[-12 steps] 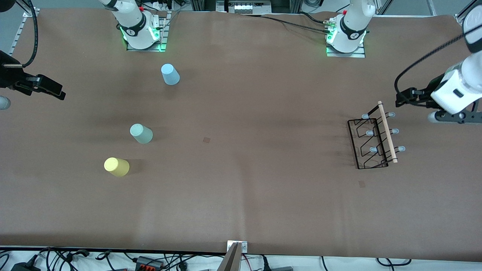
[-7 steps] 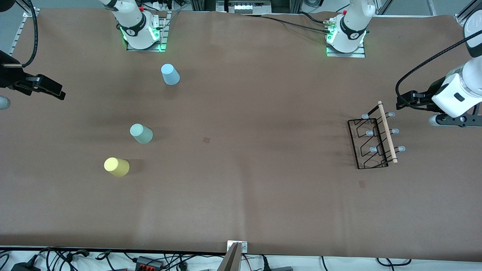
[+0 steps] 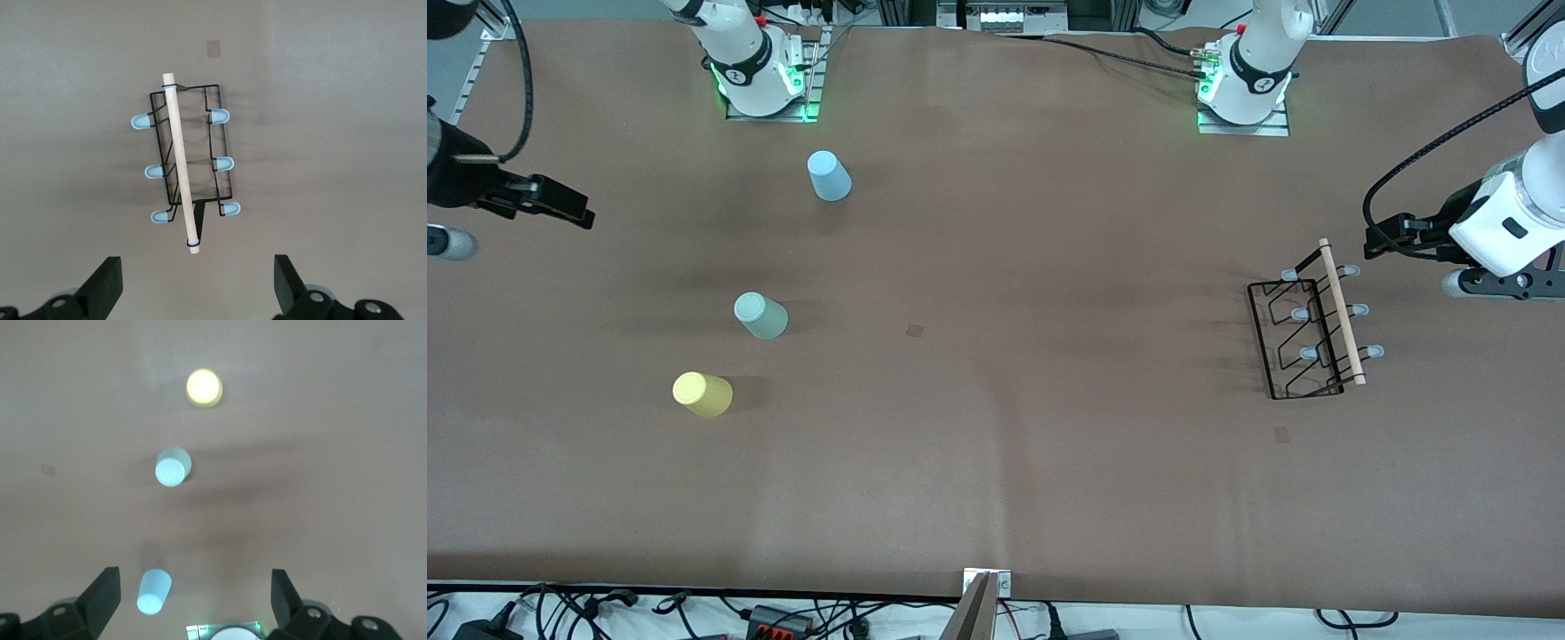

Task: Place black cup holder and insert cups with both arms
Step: 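Lower the right gripper to the teal cup while the left gripper reaches the rack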

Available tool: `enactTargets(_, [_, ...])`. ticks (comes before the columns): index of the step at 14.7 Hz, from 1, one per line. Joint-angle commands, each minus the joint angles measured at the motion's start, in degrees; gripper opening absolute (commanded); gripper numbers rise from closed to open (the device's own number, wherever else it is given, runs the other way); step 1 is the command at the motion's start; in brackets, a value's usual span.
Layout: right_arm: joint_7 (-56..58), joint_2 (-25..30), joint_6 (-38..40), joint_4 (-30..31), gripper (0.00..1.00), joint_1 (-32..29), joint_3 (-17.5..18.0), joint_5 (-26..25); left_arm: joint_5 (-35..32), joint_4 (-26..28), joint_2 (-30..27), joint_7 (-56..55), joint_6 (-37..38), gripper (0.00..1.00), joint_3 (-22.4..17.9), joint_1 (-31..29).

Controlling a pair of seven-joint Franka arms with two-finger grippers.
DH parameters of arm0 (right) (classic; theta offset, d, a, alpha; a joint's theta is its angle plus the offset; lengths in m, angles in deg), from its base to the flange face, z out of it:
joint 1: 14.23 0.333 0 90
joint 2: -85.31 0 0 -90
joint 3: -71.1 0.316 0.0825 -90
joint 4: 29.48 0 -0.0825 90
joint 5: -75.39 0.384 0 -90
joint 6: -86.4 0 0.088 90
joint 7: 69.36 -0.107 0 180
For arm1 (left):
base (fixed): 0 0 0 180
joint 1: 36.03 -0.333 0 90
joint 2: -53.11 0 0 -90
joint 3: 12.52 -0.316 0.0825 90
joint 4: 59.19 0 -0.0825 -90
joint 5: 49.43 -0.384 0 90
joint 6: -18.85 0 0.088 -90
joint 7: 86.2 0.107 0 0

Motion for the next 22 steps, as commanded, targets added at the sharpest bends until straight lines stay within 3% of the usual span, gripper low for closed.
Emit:
enactTargets(1, [0.8,0.9,-1.3,4.3,1.00,0.4,0.2,0.8,0.4,-1.1,2.8,1.3,0.9,1.00,-0.2,-1.9])
enactTargets(4, [0.8,3.2,-9.0,12.3,1.00,0.9,0.2,0.8,0.0,0.8,7.3,1.3,-4.3,1.00,-0.3,-2.9])
enactTargets(6, [0.8,6.0,-18.9,21.8,1.00,1.1,0.2,0.8,-1.1,3.2,8.5,1.3,-9.7,1.00,-0.3,-3.0])
enactTargets(9, [0.7,7.1,-33.1,33.2,1.00,1.9,0.3,0.8,-1.1,10.5,8.0,1.3,-18.0,1.00,-0.2,-3.8])
enactTargets(13, [0.1,5.8,-43.5,40.6,1.00,3.1,0.3,0.8,-1.0,15.7,7.9,1.2,-24.7,0.98,-0.1,-3.8])
enactTargets(16, [0.8,2.7,-47.3,40.9,1.00,4.8,0.2,0.7,-1.0,18.5,7.9,0.8,-27.4,0.84,-0.1,-3.8])
enactTargets(21, [2.3,-3.2,-55.0,40.7,1.00,6.2,0.2,0.6,-1.0,19.8,8.4,0.8,-27.9,0.45,0.0,-3.7])
enactTargets(22, [2.3,-4.0,-55.5,40.7,1.00,6.2,0.3,0.5,-1.0,19.8,8.4,0.8,-27.8,0.34,0.0,-3.7])
